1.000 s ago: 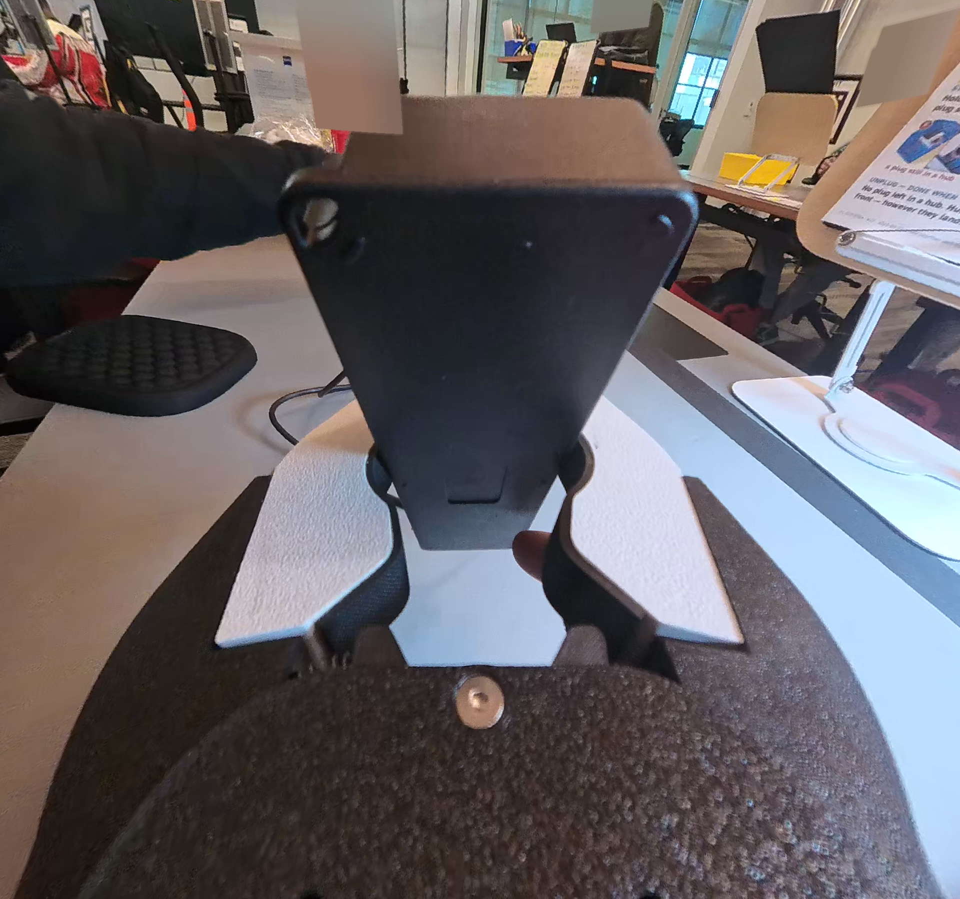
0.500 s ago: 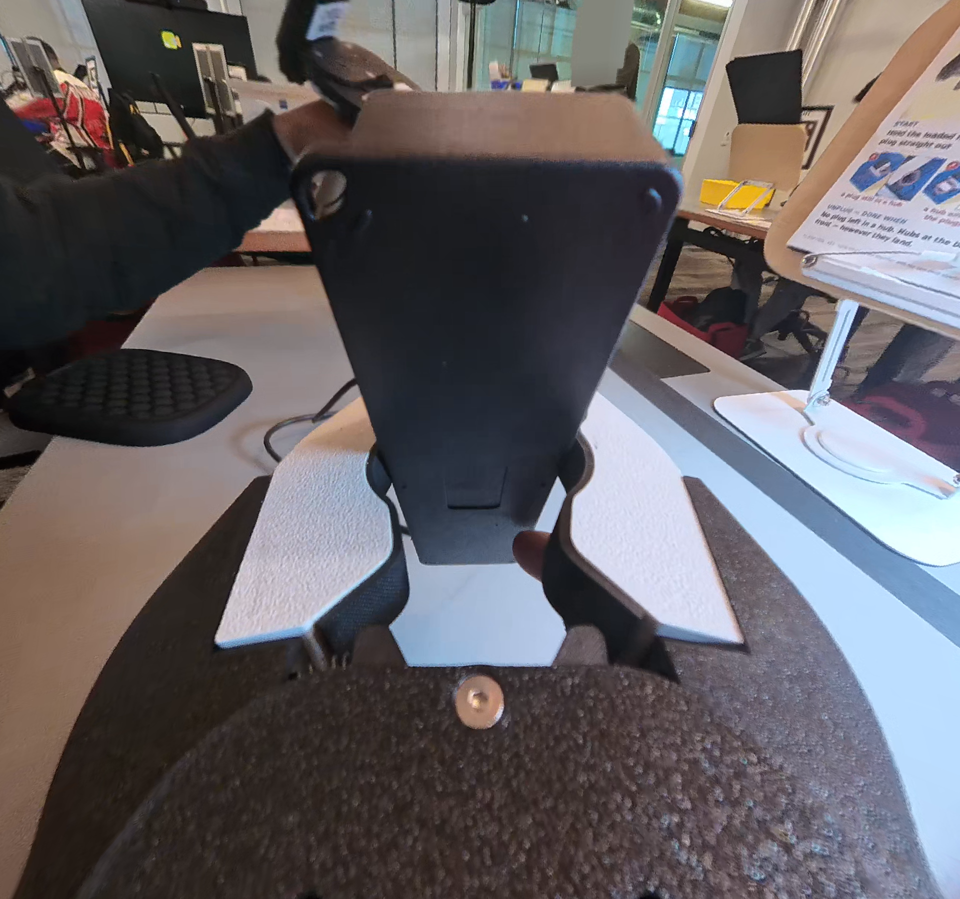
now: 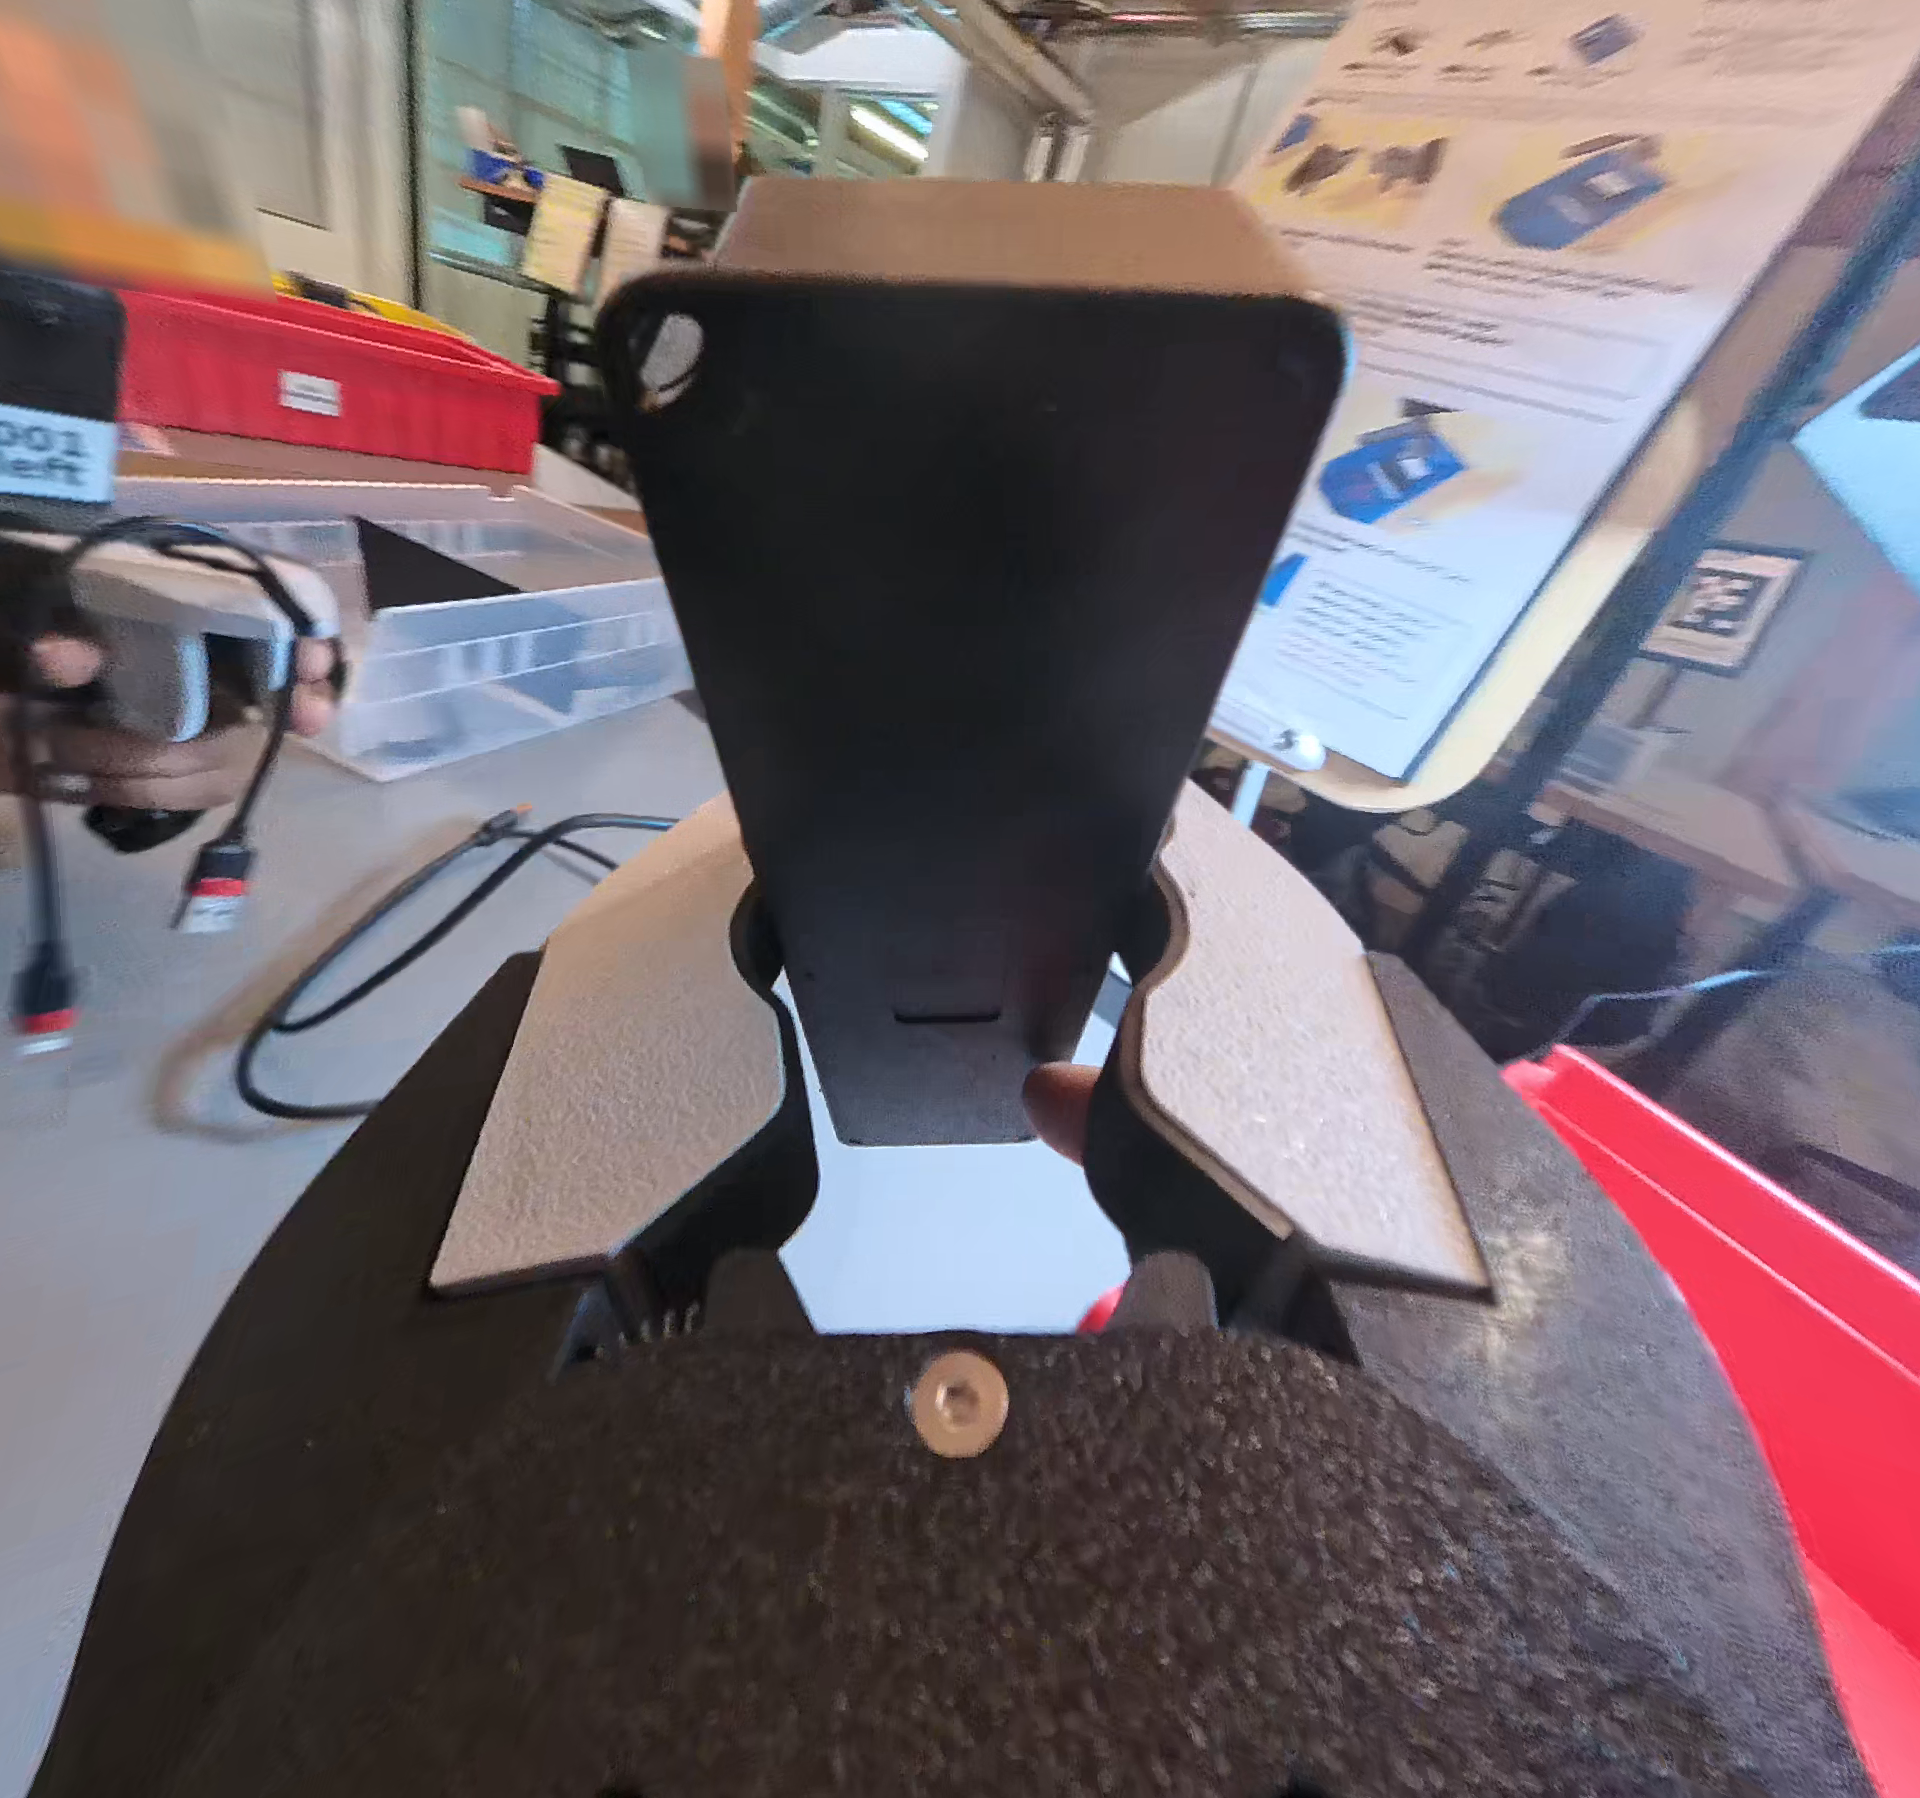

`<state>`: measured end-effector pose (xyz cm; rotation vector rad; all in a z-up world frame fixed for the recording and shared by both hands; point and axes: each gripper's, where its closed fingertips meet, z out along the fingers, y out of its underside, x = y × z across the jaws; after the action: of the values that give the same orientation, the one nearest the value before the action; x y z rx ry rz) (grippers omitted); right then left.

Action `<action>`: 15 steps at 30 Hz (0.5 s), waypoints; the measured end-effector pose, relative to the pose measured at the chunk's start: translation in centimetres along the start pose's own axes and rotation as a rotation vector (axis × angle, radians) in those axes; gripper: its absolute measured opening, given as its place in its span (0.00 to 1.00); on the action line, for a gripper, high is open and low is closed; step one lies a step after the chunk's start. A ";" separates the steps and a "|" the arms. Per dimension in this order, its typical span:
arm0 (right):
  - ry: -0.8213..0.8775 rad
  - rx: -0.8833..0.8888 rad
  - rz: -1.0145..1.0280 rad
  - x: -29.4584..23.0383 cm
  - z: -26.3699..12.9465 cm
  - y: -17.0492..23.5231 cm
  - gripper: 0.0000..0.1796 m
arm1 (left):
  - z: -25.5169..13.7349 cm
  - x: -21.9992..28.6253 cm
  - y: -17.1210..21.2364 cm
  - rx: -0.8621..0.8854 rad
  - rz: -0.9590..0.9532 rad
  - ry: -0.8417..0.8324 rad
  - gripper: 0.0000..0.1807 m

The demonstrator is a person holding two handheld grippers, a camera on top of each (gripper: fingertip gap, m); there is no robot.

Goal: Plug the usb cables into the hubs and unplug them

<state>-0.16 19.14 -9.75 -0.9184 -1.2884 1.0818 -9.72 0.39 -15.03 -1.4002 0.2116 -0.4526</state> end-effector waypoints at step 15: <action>-0.091 0.000 -0.015 -1.8 0.3 -0.1 0.36 | -6.9 0.3 1.7 -0.531 0.036 0.074 0.13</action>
<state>-0.38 17.41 -10.15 -0.8666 -1.3675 1.1228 -11.90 -5.75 -17.83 -1.8954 0.4397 -0.4359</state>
